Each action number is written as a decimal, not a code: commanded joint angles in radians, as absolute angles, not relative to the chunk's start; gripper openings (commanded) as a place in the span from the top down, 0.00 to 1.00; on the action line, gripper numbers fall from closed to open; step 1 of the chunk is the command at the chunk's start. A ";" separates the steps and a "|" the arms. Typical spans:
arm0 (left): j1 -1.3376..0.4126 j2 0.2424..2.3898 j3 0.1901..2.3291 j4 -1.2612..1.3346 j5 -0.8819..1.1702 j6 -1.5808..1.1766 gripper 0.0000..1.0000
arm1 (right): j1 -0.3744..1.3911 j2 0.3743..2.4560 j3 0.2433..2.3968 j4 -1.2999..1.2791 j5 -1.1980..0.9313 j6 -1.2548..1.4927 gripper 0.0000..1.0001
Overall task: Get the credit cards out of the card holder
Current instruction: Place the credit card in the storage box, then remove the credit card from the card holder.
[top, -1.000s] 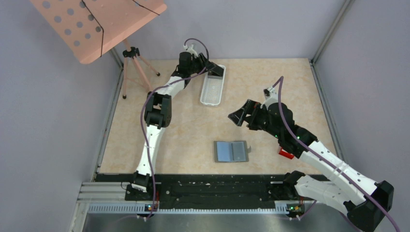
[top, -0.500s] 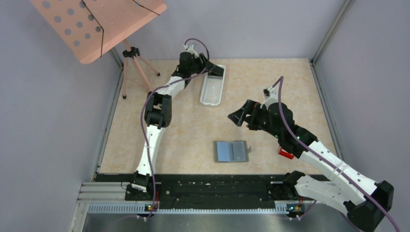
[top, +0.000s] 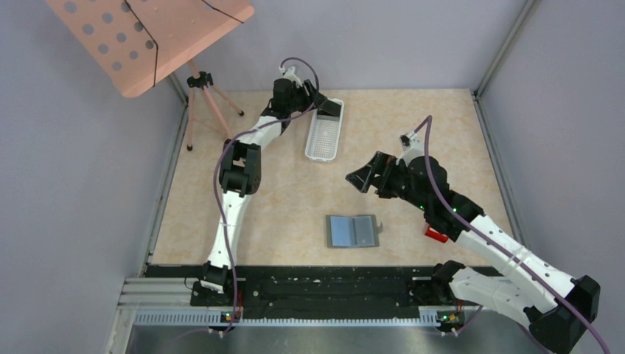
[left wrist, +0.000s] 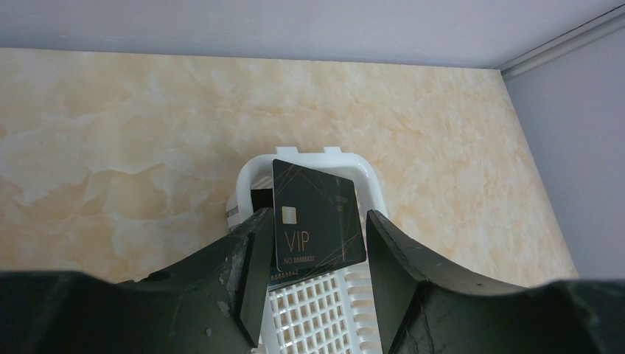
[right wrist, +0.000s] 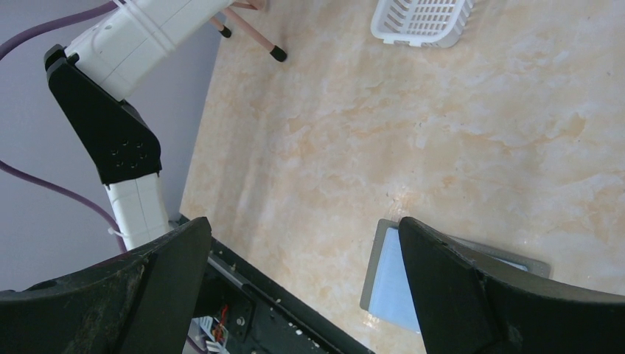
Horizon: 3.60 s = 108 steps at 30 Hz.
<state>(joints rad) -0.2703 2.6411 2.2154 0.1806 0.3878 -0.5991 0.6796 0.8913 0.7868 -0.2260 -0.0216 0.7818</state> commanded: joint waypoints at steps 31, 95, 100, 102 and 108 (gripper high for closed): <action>-0.438 1.707 1.294 -0.187 0.466 -0.490 0.49 | 0.676 0.905 0.638 -0.294 -0.118 0.813 0.30; -0.854 1.555 0.529 0.365 0.491 -0.767 0.84 | 0.680 0.887 0.373 -0.189 0.005 0.881 0.57; -0.853 1.538 0.533 0.354 0.468 -0.786 0.84 | 0.680 0.935 0.360 -0.119 -0.047 0.892 0.58; -0.853 1.545 0.533 0.355 0.461 -0.789 0.84 | 0.680 0.961 0.363 -0.103 -0.057 0.889 0.58; -0.854 1.568 0.508 0.391 0.470 -0.801 0.84 | 0.680 0.995 0.359 -0.081 -0.039 0.879 0.59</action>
<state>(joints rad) -0.8509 1.5681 0.5308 0.3222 0.4740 -0.7891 0.6800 0.9771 0.3309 -0.1406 -0.0460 0.8921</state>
